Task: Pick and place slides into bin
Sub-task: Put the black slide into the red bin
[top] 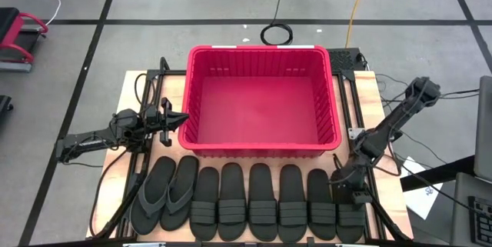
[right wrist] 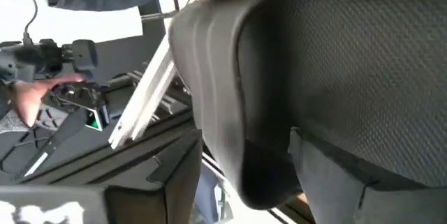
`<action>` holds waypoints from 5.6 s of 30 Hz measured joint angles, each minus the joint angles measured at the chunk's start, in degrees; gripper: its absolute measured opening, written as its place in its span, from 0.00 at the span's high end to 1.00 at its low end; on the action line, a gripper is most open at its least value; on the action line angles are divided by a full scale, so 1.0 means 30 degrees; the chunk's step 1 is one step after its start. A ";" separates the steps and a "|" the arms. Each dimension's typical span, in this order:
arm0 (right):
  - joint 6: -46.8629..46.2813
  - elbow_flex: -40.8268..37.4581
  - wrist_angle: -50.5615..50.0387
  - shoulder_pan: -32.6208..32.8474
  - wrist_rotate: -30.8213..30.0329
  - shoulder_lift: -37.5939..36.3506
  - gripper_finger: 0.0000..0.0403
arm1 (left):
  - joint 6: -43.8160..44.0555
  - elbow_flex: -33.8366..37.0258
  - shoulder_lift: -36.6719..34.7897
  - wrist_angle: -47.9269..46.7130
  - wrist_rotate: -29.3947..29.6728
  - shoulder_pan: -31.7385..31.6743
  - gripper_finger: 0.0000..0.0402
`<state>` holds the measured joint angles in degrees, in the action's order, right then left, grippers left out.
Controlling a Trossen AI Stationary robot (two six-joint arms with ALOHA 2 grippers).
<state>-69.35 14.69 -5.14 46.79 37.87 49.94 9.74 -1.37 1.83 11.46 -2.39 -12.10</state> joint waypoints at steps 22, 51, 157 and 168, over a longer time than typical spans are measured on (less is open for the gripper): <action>0.0353 -0.0975 0.3689 0.1251 -0.3571 0.0299 0.76 | 0.0326 0.0000 0.0015 -0.0015 -0.0007 0.0000 0.94; -0.4341 -0.0778 0.7154 0.1076 -0.0377 -0.1845 0.99 | 0.0568 0.0000 0.0015 -0.0022 -0.0014 0.0000 0.94; 3.7437 2.5903 -2.6487 -2.8569 -0.4686 1.5892 1.00 | 0.1117 -0.0006 0.0007 -0.0160 -0.0015 0.0000 0.94; 3.9824 2.5903 -2.6815 -2.9468 -0.4613 1.7837 1.00 | 0.1268 0.0000 0.0007 -0.0160 -0.0015 0.0000 0.94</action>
<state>50.12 92.40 -85.59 -41.61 24.03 103.45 13.54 -1.37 1.85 10.98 -2.44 -12.10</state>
